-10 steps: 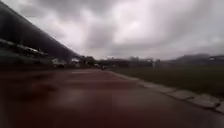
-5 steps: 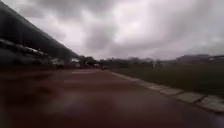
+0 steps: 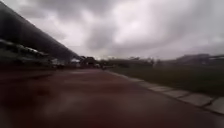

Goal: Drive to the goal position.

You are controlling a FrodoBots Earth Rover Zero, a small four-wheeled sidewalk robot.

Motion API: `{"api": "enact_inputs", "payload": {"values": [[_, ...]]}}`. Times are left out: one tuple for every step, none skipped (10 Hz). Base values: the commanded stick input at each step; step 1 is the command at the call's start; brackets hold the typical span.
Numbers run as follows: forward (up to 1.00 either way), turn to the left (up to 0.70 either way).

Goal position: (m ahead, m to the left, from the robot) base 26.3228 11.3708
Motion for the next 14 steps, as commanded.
{"api": "enact_inputs", "payload": {"values": [[0.5, 0.0], [0.5, 0.0], [0.5, 0.0], [0.5, 0.0], [0.5, 0.0], [0.5, 0.0], [0.5, 0.0], [0.5, 0.0], [0.5, 0.0], [0.5, 0.0], [0.5, 0.0], [0.5, 0.0], [0.5, 0.0], [0.5, 0.0]]}}
